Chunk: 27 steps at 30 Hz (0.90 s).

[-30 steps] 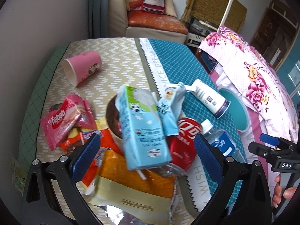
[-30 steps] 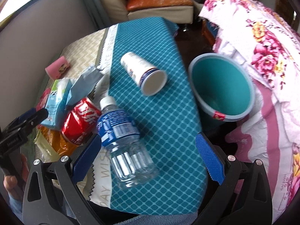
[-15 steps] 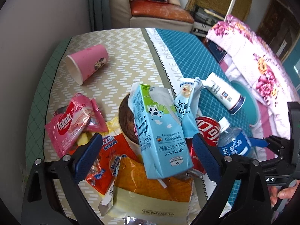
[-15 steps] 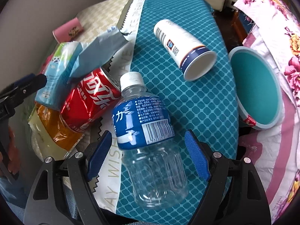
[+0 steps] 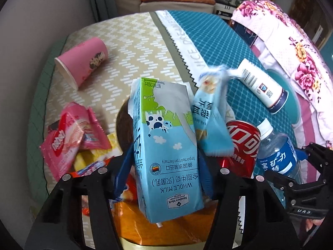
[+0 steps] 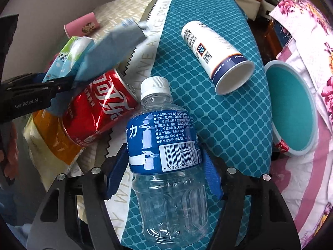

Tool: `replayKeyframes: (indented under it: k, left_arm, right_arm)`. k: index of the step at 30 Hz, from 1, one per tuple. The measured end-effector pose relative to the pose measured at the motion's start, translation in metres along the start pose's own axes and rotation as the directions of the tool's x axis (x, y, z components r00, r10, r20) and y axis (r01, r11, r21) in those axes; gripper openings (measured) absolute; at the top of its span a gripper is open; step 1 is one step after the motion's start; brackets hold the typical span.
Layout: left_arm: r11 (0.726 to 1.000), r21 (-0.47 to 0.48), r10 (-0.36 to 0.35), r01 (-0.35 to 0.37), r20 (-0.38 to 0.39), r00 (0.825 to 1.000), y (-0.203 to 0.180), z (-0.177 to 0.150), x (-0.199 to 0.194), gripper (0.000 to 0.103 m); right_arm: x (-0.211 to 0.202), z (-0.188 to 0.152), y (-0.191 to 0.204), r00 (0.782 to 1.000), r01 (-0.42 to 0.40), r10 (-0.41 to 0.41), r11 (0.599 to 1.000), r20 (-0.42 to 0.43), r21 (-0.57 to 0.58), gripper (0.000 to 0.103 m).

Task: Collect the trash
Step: 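Grasp the blue milk carton with left tool while right tool grasps the water bottle, then drop the milk carton into the teal bin while right tool drops the water bottle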

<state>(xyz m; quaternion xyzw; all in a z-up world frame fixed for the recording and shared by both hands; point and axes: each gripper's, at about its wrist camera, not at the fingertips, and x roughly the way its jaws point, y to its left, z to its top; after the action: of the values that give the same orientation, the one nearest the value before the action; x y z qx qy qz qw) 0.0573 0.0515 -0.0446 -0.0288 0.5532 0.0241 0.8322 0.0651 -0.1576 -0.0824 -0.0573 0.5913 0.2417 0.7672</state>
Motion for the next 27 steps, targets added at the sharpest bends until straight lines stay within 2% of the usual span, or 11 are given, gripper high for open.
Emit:
replayKeyframes:
  k: [7,11,14,17,22,27]
  left_arm:
    - [0.999,-0.031,-0.015,0.018,0.069,0.998,0.003,-0.002,-0.033,0.059]
    - [0.999,-0.038,-0.016,0.02,0.11,0.994,0.0,0.003,-0.051,0.059]
    - [0.998,-0.034,-0.048,0.054,0.144,0.988,-0.007,0.007,-0.066,0.059]
    - [0.998,0.011,-0.066,0.065,0.16,0.985,-0.025,0.013,-0.074,0.059]
    - [0.987,0.111,-0.131,0.116,0.14,0.981,-0.071,0.029,-0.07,0.059]
    - [0.96,0.218,-0.199,0.176,0.09,0.976,-0.137,0.056,-0.05,0.059]
  right_arm:
    - [-0.018,-0.009,-0.017,0.991,-0.133,0.129,0.987,0.043,0.09,0.064]
    - [-0.034,-0.008,-0.024,0.983,-0.171,0.161,0.98,0.093,0.105,0.064]
    - [-0.052,-0.006,-0.036,0.972,-0.205,0.186,0.971,0.143,0.127,0.064]
    - [-0.077,-0.003,-0.062,0.96,-0.207,0.166,0.963,0.227,0.174,0.064]
    - [-0.106,-0.007,-0.117,0.938,-0.214,0.116,0.934,0.326,0.285,0.064]
    - [-0.129,-0.025,-0.183,0.921,-0.186,0.014,0.893,0.389,0.41,0.064]
